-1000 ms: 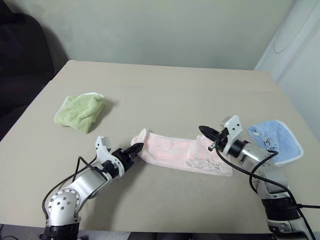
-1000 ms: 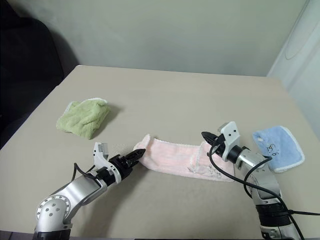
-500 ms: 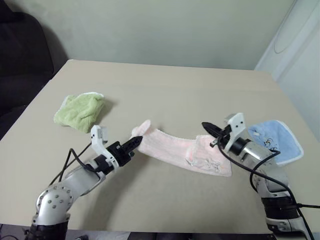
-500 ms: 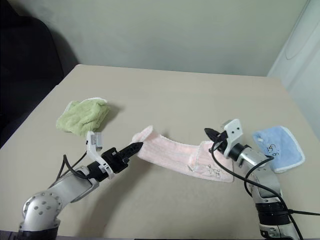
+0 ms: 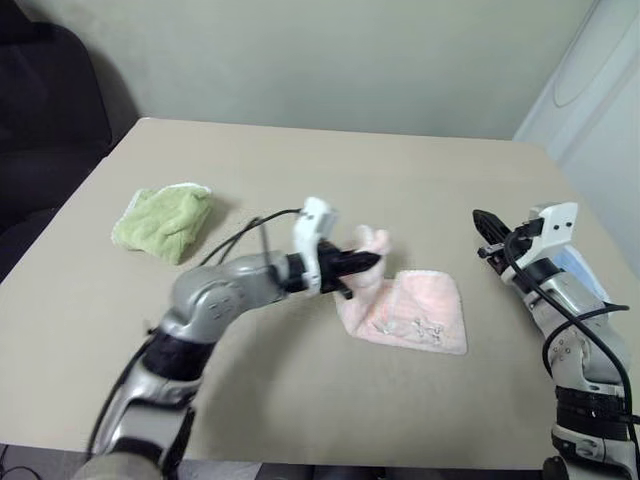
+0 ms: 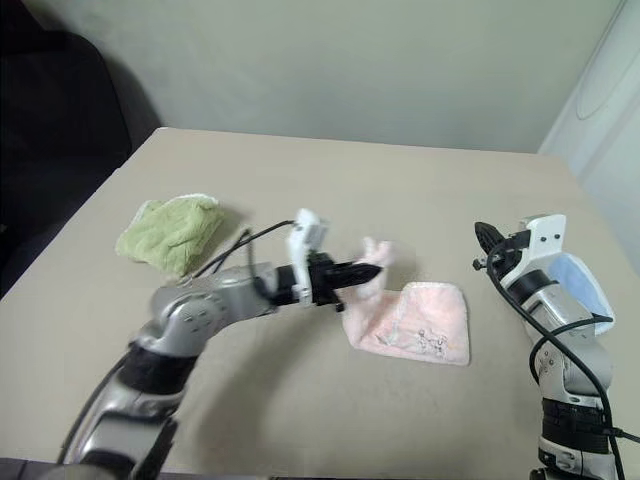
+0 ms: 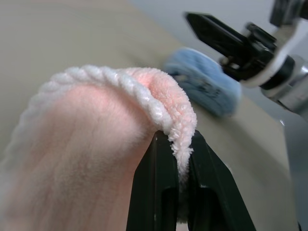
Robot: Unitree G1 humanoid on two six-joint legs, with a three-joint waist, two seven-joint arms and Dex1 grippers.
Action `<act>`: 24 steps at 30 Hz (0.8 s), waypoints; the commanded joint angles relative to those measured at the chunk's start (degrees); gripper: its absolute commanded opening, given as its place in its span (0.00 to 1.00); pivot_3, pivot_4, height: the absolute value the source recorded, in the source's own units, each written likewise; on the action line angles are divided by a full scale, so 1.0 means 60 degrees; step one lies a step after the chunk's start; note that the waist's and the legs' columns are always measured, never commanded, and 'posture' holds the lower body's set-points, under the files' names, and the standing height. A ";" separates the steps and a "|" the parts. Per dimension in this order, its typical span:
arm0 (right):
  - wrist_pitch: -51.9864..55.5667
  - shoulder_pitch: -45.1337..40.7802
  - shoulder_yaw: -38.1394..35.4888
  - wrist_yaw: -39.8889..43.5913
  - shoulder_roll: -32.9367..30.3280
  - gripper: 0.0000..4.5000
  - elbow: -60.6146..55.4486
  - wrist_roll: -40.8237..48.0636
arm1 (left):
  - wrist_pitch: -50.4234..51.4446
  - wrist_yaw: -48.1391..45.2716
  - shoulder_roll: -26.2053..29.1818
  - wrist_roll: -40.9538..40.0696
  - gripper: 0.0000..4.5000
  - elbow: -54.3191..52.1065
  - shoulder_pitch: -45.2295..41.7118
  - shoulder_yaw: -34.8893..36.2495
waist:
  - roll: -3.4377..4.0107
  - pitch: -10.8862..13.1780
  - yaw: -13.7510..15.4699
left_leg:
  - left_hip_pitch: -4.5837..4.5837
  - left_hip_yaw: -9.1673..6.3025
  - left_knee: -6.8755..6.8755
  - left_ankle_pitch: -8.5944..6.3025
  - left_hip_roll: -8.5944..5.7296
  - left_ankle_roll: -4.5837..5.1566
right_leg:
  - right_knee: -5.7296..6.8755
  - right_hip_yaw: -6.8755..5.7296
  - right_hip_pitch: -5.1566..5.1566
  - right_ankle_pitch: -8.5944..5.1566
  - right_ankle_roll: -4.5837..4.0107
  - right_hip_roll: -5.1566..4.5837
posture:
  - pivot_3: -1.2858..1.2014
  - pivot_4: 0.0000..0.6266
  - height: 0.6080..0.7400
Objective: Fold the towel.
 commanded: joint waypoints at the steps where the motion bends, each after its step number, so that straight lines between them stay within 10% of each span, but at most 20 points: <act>1: -0.0017 0.0290 -0.0358 -0.0357 -0.0057 0.00 -0.0692 0.0090 | 0.0242 -0.0725 -0.0889 0.0759 0.00 0.0376 -0.1126 -0.0738 | -0.0001 0.0001 0.0003 | 0.0000 0.0001 0.0000 0.0004 0.0002 -0.0005 | -0.0012 -0.0003 0.0010 0.0007 0.0012 0.0000 | 0.52 0.24 1.00; 13: -0.0066 0.0951 -0.0864 -0.1076 0.0043 0.00 -0.1403 0.0172 | -0.0560 -0.2321 -0.2859 0.4780 0.00 0.2708 -0.2364 -0.3989 | 0.0019 0.0028 -0.0018 | 0.0013 0.0041 0.0009 0.0016 0.0005 0.0090 | -0.0132 0.0007 0.0083 0.0011 0.0240 -0.0025 | 0.52 0.24 1.00; 22: -0.0201 0.0752 -0.0634 -0.1051 0.0092 0.00 -0.1104 -0.0007 | -0.0460 -0.3019 -0.3559 0.5477 0.00 0.3354 -0.1844 -0.3480 | 0.0023 0.0028 -0.0003 | -0.0001 0.0045 0.0009 0.0022 -0.0003 0.0127 | -0.0139 0.0007 0.0082 0.0020 0.0295 -0.0048 | 0.52 0.24 1.00; 24: -0.0252 0.0664 -0.0526 -0.0982 0.0083 0.00 -0.0955 -0.0071 | -0.0120 -0.3123 -0.3833 0.4989 0.13 0.3325 -0.1721 -0.2658 | 0.0023 0.0028 -0.0001 | -0.0007 0.0046 0.0010 0.0022 -0.0004 0.0132 | -0.0142 0.0007 0.0081 0.0022 0.0305 -0.0054 | 0.52 0.24 1.00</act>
